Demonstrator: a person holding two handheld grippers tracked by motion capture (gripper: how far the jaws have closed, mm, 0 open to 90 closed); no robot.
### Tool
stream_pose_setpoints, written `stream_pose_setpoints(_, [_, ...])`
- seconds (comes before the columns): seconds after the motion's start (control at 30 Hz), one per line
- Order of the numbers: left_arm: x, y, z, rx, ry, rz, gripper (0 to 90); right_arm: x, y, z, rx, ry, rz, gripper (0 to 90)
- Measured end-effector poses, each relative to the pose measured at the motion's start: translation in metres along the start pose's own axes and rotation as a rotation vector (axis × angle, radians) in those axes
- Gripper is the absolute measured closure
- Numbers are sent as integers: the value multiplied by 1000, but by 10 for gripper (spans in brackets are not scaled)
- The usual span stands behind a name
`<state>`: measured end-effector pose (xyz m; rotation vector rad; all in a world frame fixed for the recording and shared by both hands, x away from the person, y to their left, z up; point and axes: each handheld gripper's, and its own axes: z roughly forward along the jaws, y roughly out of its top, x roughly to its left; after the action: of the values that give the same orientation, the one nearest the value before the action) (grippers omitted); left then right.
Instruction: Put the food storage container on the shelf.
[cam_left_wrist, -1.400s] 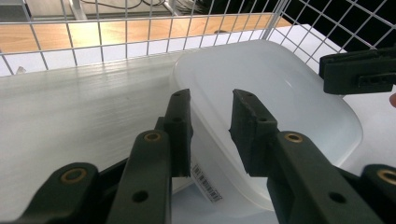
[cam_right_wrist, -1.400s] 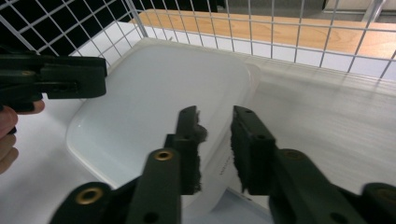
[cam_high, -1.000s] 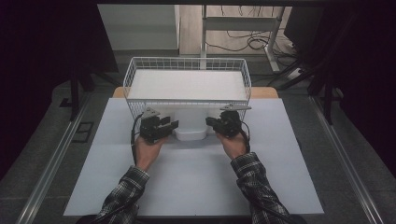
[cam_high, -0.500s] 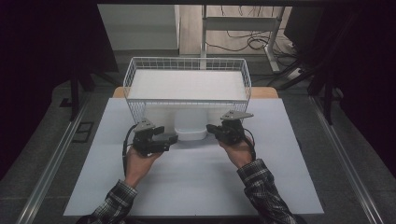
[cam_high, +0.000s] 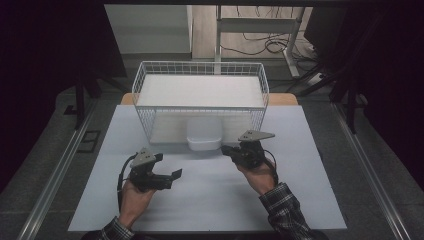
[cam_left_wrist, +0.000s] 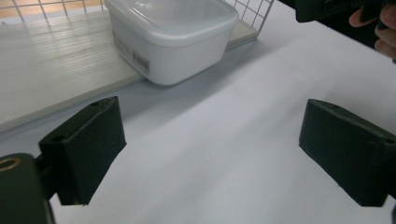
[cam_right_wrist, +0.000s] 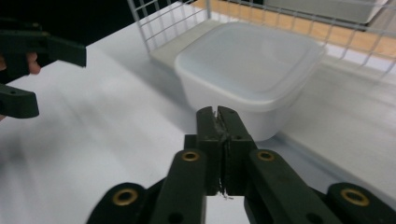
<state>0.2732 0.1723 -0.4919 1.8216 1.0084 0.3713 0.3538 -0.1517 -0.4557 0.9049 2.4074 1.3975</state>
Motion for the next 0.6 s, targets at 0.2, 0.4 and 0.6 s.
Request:
stream_pose_setpoints(0.2, [-7,-18,-10,12,47,62,32,4,-6,8,29,11,-25,860])
stream_pose_setpoints(0.4, [-4,-39,-22,2,58,45,32,7,-8,27,49,12,-34,875])
stream_pose_setpoints(0.6, [1,-41,-22,-5,58,27,34,4,-6,50,64,3,-36,883])
